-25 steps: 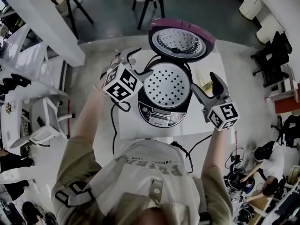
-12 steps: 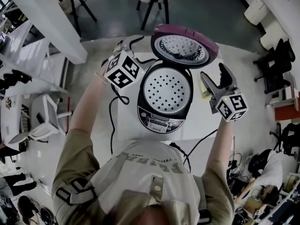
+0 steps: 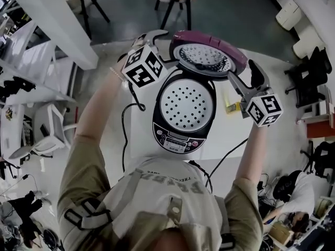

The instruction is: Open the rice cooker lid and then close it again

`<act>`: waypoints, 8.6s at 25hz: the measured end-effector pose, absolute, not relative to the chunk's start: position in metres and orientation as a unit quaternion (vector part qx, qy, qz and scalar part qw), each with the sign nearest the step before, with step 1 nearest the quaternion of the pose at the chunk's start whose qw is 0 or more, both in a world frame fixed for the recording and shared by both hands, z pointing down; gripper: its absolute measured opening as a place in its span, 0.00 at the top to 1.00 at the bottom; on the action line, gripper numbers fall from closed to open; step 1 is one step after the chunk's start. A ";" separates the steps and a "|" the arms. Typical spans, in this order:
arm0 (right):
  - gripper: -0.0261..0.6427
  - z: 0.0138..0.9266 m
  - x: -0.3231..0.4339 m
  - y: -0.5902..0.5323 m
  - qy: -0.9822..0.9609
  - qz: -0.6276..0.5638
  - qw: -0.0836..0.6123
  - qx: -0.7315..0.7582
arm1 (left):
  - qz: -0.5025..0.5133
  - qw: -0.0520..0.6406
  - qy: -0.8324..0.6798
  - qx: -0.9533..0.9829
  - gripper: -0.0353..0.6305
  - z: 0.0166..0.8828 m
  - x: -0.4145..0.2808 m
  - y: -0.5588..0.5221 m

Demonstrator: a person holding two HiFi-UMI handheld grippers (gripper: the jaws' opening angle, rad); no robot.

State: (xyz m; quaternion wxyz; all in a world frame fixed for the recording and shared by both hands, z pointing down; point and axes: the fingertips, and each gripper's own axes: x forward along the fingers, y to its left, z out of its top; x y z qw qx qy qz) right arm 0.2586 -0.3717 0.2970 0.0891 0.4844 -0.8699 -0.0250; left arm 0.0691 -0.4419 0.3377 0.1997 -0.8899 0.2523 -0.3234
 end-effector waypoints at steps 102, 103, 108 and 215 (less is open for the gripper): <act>0.27 0.447 0.166 -0.174 -0.905 0.013 0.338 0.257 | -0.565 0.226 0.025 -0.793 0.21 0.485 0.011 -0.231; 0.27 0.450 0.166 -0.173 -0.904 0.017 0.343 0.254 | -0.567 0.224 0.023 -0.793 0.21 0.487 0.011 -0.230; 0.27 0.464 0.165 -0.165 -0.903 0.031 0.359 0.236 | -0.579 0.215 0.010 -0.787 0.21 0.501 0.008 -0.223; 0.69 0.368 0.172 -0.130 -0.727 -0.016 -0.022 0.686 | -0.068 0.023 0.441 -0.895 0.65 0.368 -0.013 -0.204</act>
